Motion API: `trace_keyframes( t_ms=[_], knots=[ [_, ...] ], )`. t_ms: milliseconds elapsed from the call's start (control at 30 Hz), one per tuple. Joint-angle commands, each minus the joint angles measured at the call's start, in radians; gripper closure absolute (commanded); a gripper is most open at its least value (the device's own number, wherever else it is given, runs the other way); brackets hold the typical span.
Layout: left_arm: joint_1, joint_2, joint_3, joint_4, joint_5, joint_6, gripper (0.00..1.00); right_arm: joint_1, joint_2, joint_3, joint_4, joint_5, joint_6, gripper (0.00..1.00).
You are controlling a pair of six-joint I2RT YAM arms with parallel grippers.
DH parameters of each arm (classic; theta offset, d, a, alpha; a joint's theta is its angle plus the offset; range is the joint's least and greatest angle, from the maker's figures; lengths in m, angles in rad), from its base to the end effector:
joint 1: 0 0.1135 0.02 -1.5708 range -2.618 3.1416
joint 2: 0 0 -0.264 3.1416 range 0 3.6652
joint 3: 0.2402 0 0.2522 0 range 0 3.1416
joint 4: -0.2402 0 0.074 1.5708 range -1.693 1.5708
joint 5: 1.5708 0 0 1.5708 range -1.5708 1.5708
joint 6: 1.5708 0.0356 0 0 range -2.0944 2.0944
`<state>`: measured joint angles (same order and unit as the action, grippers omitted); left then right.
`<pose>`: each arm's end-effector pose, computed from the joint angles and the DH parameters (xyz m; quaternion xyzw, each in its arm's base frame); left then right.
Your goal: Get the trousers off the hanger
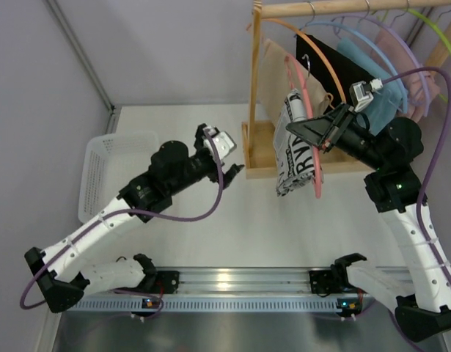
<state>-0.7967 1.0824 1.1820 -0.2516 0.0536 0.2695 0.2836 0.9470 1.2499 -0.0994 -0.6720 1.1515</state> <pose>0.1679 -0.1745 0.4141 0.4005 0.6444 -0.1893 0.6234 0.1680 0.0721 0.4787 0.0188 0.6485 0.6382 0.4145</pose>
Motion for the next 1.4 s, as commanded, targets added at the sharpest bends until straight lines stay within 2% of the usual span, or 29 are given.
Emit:
trace_keyframes(
  t_ms=[0, 133, 200, 300, 433, 667, 800, 900, 933, 1133, 1233, 1267, 1367],
  knots=[
    [-0.201, -0.013, -0.057, 0.242, -0.219, 0.057, 0.04, -0.004, -0.060, 0.031, 0.115, 0.093, -0.047, 1.00],
    [-0.410, 0.030, -0.105, 0.436, -0.377, 0.099, 0.05, -0.006, -0.054, 0.034, 0.110, 0.109, -0.012, 1.00],
    [-0.516, 0.065, -0.146, 0.526, -0.464, 0.183, 0.07, -0.008, -0.050, 0.040, 0.102, 0.120, -0.001, 1.00],
    [-0.597, 0.129, -0.153, 0.673, -0.515, 0.246, 0.09, -0.008, -0.047, 0.051, 0.077, 0.129, 0.013, 1.00],
    [-0.602, 0.264, -0.091, 0.741, -0.610, 0.252, 0.12, -0.008, -0.048, 0.063, 0.073, 0.127, 0.031, 1.00],
    [-0.596, 0.379, -0.058, 0.902, -0.643, 0.327, 0.16, -0.008, -0.056, 0.069, 0.076, 0.117, 0.045, 1.00],
    [-0.553, 0.416, -0.036, 0.946, -0.682, 0.321, 0.25, -0.009, -0.066, 0.066, 0.084, 0.112, 0.047, 1.00],
    [-0.503, 0.433, -0.016, 0.945, -0.686, 0.309, 0.36, -0.008, -0.071, 0.056, 0.089, 0.104, 0.056, 1.00],
    [-0.490, 0.438, -0.012, 0.945, -0.683, 0.307, 0.45, -0.008, -0.071, 0.054, 0.090, 0.104, 0.057, 1.00],
    [-0.424, 0.444, 0.019, 0.945, -0.670, 0.298, 0.69, -0.008, -0.067, 0.049, 0.090, 0.101, 0.062, 1.00],
    [-0.423, 0.426, 0.007, 0.943, -0.655, 0.297, 0.87, -0.009, -0.067, 0.045, 0.090, 0.101, 0.045, 1.00],
    [-0.424, 0.421, 0.002, 0.943, -0.652, 0.297, 0.99, -0.009, -0.067, 0.043, 0.090, 0.103, 0.040, 1.00],
    [-0.424, 0.398, -0.004, 0.933, -0.649, 0.289, 1.00, -0.008, -0.071, 0.033, 0.086, 0.106, 0.017, 1.00]
  ],
)
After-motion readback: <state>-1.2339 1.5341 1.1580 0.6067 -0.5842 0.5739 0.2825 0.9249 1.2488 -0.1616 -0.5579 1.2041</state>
